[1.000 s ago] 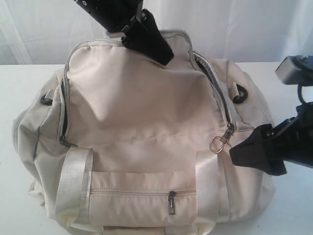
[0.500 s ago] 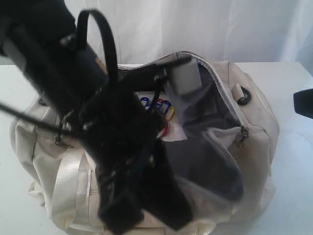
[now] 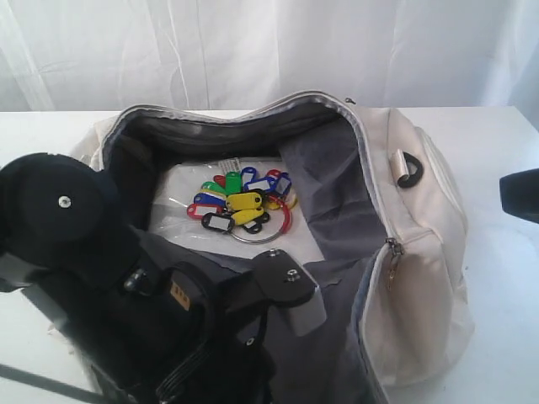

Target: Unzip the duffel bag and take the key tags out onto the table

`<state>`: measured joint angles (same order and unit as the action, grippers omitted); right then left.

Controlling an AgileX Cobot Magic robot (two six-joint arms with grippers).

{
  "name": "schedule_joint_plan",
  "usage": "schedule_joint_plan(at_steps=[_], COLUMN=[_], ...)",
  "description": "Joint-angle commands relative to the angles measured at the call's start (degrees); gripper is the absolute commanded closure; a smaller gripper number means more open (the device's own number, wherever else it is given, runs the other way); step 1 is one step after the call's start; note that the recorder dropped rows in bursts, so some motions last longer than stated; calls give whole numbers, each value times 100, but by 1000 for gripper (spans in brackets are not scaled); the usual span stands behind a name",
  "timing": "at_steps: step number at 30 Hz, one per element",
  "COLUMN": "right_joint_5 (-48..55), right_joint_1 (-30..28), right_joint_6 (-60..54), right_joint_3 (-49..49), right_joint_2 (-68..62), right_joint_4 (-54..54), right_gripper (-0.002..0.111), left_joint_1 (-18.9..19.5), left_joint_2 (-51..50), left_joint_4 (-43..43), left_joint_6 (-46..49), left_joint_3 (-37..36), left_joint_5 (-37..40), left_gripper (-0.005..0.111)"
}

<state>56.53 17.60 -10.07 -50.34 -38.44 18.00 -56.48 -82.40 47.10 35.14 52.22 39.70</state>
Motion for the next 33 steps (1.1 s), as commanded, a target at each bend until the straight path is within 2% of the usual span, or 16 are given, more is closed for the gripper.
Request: schedule_joint_plan(at_steps=[1, 3, 5, 8, 11, 17, 20, 24, 27, 28, 31, 33], right_joint_5=[15, 49, 102, 155, 198, 345, 397, 582, 827, 882, 827, 552], right_joint_1=[-26, -26, -26, -26, -26, -26, -26, -26, -26, 16, 409, 911], right_joint_6=[25, 25, 25, -2, -32, -1093, -1463, -1952, -2368, -2647, -3159, -3362], right_joint_3=[-28, -28, -28, -28, -28, -28, -28, -28, -28, -28, -28, -28], right_joint_2=[32, 32, 32, 32, 32, 32, -65, -316, -662, -980, -1674, -2308], right_joint_4=[70, 144, 209, 266, 392, 1910, 2741, 3389, 3919, 4257, 4728, 4821], right_gripper=[30, 30, 30, 30, 30, 32, 44, 64, 80, 90, 108, 108], left_joint_1=[-40, -40, -14, -14, -14, -14, -14, -14, -14, -14, -14, -14], left_joint_2=[36, 78, 170, 383, 633, 1111, 1277, 1370, 1370, 1370, 1370, 1370], left_joint_4=[174, 174, 132, -52, -594, -2734, -3359, -3525, -3535, -3535, -3523, -3523], left_joint_6=[-46, -85, -85, -85, -376, -2069, -2427, -2426, -2426, -2426, -2426, -2426], left_joint_3=[105, 269, 507, 899, 1149, 1066, 729, 279, -50, -311, -642, -759], left_joint_5=[139, 401, 714, 1039, 1201, 1595, 1589, 1202, 678, 178, -548, -735], left_gripper=[39, 31, 36, 56, 72, 93, 101, 107, 107, 107, 107, 107])
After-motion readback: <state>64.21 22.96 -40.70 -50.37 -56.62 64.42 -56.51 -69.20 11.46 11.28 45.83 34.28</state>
